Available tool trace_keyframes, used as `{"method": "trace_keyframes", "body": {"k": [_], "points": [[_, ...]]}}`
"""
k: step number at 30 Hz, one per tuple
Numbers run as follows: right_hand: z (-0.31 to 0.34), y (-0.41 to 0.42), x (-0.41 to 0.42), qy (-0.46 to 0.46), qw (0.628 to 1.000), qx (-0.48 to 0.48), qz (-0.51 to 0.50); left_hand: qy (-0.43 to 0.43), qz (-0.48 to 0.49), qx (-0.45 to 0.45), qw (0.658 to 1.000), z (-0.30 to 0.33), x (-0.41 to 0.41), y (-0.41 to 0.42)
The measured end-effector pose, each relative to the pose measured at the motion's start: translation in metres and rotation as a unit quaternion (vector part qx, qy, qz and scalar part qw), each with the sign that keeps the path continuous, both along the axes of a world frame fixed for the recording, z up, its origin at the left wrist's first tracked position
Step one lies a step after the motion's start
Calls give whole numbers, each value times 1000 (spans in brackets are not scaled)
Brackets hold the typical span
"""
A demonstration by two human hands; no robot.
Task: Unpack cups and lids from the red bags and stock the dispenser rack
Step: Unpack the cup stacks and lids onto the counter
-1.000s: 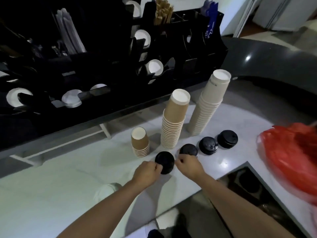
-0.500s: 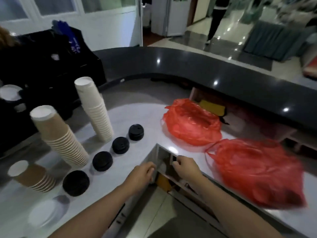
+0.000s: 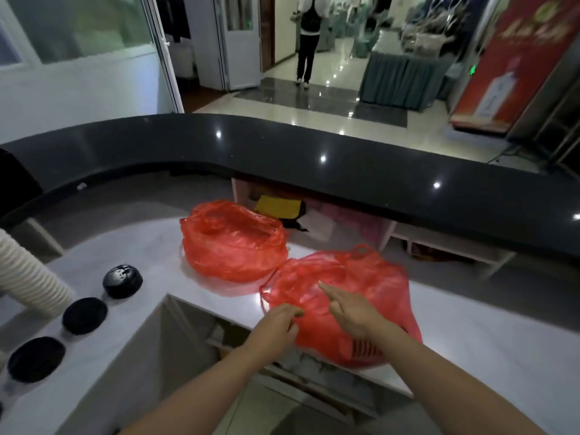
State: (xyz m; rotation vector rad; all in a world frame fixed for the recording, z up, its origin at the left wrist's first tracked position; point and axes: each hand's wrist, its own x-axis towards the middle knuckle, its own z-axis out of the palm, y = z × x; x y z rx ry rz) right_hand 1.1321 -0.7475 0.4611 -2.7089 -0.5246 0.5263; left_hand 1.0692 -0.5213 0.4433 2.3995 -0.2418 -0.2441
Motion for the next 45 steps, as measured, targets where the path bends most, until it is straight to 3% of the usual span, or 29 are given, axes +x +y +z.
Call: {"method": "trace_keyframes", "body": {"k": [3,5,9,11,14,17,19,21,24,28,31,35,38,41,43,45], "points": [[-7,-15,4,-1,988,-153,13,7,-9,17,1000,1,15,-15],[-9,-26,1,-24,982,-189,3,7,-27,23,999,-1,28,-21],[-19,-58,-26,-70,989,-130,-23,2,-81,24,996,-11,55,-37],[-26,-74,-46,-143,986,-64,-56,4,-108,26,994,-15,69,-48],[-43,-87,-74,-247,952,15,-179,17,-138,21,990,-22,87,-67],[-57,-87,-94,-170,916,69,-356,37,-150,11,988,-27,101,-85],[-66,-85,-100,-85,866,117,-478,59,-163,19,985,-31,107,-97],[-73,-83,-99,-39,832,150,-533,87,-177,36,980,-36,112,-108],[-81,-77,-94,10,814,173,-554,117,-190,57,973,-41,112,-120],[-85,-70,-89,53,800,232,-550,114,-194,23,974,-39,104,-132],[-79,-68,-80,110,788,328,-509,47,-227,-20,972,-35,98,-140],[-60,-65,-55,138,728,481,-469,-55,-305,-17,951,-29,83,-147],[-46,-61,-38,99,773,431,-455,-71,-367,82,924,-39,74,-151],[-49,-59,-26,105,807,336,-473,-103,-439,198,870,-48,62,-152],[-57,-66,-18,79,818,273,-501,-128,-444,160,872,-43,55,-150],[-67,-76,-14,46,828,226,-511,-145,-397,88,902,-38,52,-142]]}}
